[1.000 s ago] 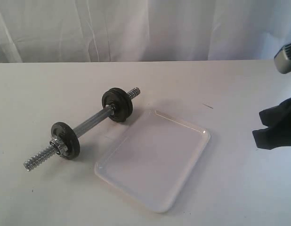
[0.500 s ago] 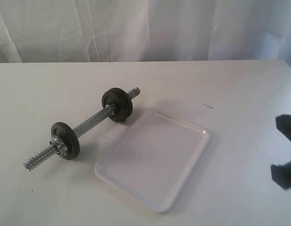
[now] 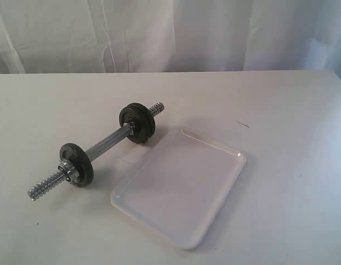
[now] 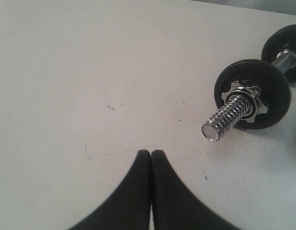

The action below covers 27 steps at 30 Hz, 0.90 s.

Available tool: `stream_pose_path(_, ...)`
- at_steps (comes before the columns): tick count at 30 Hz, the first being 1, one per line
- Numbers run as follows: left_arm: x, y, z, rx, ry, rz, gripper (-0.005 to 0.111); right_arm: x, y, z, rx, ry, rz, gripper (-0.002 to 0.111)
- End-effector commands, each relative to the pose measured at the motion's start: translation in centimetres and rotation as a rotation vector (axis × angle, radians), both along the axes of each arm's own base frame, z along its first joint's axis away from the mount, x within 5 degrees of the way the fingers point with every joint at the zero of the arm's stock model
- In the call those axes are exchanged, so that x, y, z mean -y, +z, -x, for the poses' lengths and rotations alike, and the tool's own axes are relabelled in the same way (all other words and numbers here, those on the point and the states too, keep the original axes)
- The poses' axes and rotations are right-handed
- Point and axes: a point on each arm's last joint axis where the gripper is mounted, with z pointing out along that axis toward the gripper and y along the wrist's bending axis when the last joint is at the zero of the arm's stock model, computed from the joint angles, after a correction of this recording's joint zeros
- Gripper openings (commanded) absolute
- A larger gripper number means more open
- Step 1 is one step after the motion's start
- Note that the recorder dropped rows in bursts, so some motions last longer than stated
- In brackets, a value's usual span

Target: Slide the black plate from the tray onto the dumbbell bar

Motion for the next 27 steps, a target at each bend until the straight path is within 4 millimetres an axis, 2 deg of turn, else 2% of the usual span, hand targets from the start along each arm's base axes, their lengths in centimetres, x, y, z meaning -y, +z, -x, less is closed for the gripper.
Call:
stream_pose_path(1, 0.0, -0.12, 0.01, 0.001, 0.002, 0.004, 0.0, 0.36, -0.58, 0.46, 0.006, -0.066, -0.027, 0.0)
stream_pose_path(27, 0.01, -0.13, 0.01, -0.001, 0.002, 0.004, 0.0, 0.57, -0.62, 0.46, 0.002, -0.106, -0.022, 0.0)
